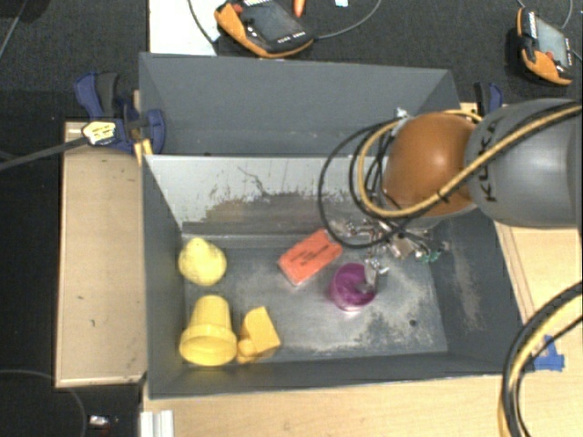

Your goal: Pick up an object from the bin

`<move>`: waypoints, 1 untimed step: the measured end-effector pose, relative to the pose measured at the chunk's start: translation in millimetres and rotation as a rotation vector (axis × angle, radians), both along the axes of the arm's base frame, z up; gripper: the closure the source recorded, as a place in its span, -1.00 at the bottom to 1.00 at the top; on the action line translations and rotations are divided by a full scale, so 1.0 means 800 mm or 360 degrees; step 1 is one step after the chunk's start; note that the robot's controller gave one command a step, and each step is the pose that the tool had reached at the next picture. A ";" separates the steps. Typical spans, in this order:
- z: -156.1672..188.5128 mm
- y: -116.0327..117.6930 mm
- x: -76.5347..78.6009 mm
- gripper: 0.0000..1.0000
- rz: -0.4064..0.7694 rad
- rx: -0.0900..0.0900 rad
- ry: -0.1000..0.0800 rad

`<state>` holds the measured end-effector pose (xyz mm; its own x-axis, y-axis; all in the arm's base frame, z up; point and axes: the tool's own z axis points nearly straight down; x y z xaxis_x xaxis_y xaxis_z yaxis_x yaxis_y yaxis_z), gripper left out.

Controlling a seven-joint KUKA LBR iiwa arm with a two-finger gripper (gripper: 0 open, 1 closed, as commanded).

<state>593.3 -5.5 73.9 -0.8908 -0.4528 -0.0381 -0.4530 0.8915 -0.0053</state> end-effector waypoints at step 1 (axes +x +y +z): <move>-0.001 0.050 -0.030 -1.00 0.0317 -0.0013 -0.0016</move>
Offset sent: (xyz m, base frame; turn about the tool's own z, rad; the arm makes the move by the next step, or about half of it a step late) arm -0.0030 0.0212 -0.0039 0.3034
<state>569.6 34.3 73.2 -0.7833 -0.6202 -0.0421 -0.6201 0.7844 -0.0175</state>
